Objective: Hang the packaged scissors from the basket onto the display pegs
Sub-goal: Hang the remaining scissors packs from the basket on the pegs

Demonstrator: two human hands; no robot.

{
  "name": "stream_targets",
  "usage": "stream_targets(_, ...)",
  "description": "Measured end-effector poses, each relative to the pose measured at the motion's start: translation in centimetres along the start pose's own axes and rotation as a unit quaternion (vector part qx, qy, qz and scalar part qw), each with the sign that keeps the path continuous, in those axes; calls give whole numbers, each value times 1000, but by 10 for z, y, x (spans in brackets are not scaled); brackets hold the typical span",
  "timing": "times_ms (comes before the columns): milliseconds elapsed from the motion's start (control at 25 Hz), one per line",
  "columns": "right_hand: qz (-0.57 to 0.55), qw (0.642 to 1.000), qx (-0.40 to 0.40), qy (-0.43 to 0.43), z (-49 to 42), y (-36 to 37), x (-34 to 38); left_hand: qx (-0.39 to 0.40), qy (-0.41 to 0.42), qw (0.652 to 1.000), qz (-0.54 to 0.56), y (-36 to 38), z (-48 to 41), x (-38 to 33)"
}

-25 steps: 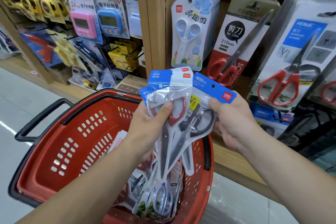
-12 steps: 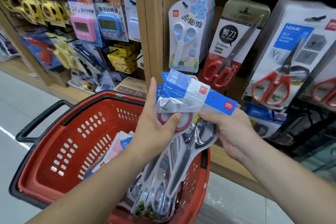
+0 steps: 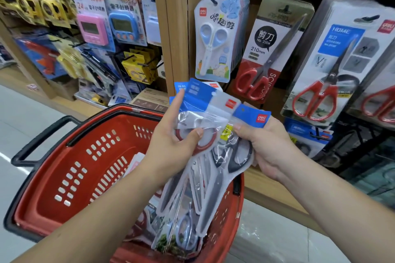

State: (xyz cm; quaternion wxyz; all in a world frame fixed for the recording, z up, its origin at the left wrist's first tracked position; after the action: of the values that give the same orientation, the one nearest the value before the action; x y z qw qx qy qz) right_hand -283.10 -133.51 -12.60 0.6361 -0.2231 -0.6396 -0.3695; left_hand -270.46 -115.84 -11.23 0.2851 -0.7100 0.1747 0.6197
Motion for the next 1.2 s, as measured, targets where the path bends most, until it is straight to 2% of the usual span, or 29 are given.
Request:
stream_targets(120, -2, 999, -43, -5, -5, -13, 6, -43, -36, 996, 66, -15, -9, 7)
stream_targets(320, 4, 996, -86, -35, -4, -26, 12, -59, -39, 996, 60, -14, -10, -2)
stream_targets(480, -43, 994, -52, -87, -2, -27, 38, -57, -28, 992, 106, -10, -17, -22)
stream_targets(600, -25, 987, -80, -135, 7, -46, 56, -35, -27, 987, 156, 9, -15, -49)
stream_targets(760, 37, 966, -169, -191, 30, -106, 73, 30, -32, 991, 124, 68, 11, -63)
stream_targets(880, 83, 950, -208, -217, 55, -154, 77, 67, -35, 991, 106, 113, 31, -62)
stream_targets(1000, 126, 944, -225, -204, 72, -194, 68, 92, -34, 991, 86, 160, 51, -55)
stream_targets(1200, 173, 951, -228, -118, 74, -227, 40, 71, -64, 993, 75, 212, 85, -25)
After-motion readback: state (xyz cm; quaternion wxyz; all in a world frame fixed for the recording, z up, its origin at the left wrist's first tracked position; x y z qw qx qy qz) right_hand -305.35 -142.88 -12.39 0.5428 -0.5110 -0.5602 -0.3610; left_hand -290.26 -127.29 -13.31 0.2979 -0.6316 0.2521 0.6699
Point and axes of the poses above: each hand's wrist, its own z-axis away from the middle knuckle, its own y-axis out of the palm, x = y × z, the point moved 4 cm from there along -z, towards the middle knuckle, and after that the axes turned 9 degrees about -y, right-handed, at the moved point
